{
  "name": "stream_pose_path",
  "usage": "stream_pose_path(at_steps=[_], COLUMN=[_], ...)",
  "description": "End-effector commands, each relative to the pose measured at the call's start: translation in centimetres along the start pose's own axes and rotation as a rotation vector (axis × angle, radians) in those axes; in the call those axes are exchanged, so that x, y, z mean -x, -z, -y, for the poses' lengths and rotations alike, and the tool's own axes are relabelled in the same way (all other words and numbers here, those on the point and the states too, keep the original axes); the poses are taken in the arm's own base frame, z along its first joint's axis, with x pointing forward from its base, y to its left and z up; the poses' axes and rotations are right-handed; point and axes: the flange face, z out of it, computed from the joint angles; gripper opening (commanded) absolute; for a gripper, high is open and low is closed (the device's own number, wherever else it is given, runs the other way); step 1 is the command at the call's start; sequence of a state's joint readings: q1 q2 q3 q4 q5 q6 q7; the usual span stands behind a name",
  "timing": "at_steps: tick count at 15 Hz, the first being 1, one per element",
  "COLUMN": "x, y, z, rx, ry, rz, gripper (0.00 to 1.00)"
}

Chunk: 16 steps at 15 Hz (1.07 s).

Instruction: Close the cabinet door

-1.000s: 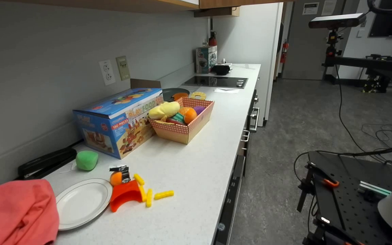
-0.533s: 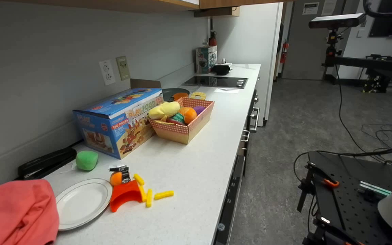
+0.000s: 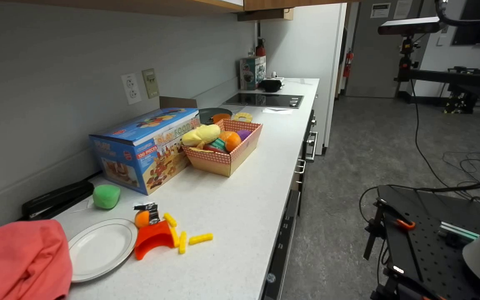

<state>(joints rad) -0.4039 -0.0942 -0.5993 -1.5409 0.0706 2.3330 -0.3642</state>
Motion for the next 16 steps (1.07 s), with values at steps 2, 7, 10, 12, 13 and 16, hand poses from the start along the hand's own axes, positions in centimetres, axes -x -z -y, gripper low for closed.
stream_pose_path(at_steps=[2,7,10,12,13,16], x=[-0.6,0.4,1.2,1.9,2.0,2.4], y=[0.6,2.1,3.5,4.5,5.0,5.9], z=[-0.2,0.0,0.6,1.3,1.6,2.7], rx=[-0.048,-0.098,-0.143,-0.180,-0.192,-0.242], ry=[0.048,0.114,0.160,0.195,0.208,0.225], rz=[-0.022,-0.008,0.013,0.025,0.026,0.028], gripper=[1.00,1.00,1.00,1.00,1.00,1.00])
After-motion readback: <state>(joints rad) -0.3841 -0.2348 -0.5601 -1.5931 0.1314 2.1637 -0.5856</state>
